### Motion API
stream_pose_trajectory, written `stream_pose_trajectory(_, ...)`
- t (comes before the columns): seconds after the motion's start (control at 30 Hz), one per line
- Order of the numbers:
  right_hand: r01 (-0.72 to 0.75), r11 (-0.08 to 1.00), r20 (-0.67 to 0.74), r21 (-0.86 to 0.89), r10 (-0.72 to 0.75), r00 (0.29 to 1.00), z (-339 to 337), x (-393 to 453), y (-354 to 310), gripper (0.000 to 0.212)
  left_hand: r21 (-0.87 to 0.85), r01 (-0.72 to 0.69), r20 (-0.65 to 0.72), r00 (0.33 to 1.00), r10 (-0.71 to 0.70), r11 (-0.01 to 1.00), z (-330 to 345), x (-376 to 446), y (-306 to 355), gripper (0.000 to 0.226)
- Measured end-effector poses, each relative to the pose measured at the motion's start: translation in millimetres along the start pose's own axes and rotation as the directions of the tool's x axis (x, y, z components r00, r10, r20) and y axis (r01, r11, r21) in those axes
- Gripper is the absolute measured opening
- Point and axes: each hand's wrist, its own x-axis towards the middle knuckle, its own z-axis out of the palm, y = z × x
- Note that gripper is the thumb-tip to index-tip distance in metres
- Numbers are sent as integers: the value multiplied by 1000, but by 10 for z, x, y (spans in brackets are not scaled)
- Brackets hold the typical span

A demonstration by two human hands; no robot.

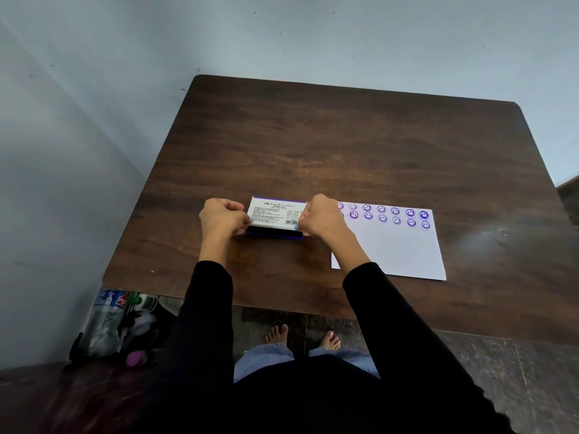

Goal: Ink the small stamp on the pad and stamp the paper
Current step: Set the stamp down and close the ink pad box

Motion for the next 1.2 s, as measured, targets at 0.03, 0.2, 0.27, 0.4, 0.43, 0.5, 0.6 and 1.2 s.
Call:
stream_pose_trajectory(0.03,0,1000,-8,-14,0,1000,31,4,13,16,7,1,-6,1000,-1,1000,14,-10,-13,22)
stream_pose_trajectory(0.2,54,998,-79,-33,-56,995,146,10,70,17,55,-6,-63,998,9,998,77,-37,-41,22)
stream_pose_trajectory(0.27,69,996,-84,-49,-73,994,164,35,91,15,58,-9,-75,997,13,998,89,-34,-41,22)
stream_pose_trajectory(0.4,72,995,-96,-63,-78,992,183,73,106,15,77,-1,-81,997,7,997,97,-23,-37,23)
stream_pose_trajectory(0.43,69,996,-101,-64,-75,992,188,75,111,18,80,1,-82,997,6,997,98,-20,-37,23)
stream_pose_trajectory(0.5,71,995,-110,-72,-78,991,198,93,120,20,84,2,-85,996,5,996,97,-16,-38,25)
stream_pose_trajectory(0.6,74,994,-118,-84,-84,989,223,129,138,21,95,7,-87,996,1,995,94,-6,-38,25)
stream_pose_trajectory(1.2,74,997,-72,-14,-75,995,101,92,245,13,118,14,-72,997,-5,993,120,-19,-45,22)
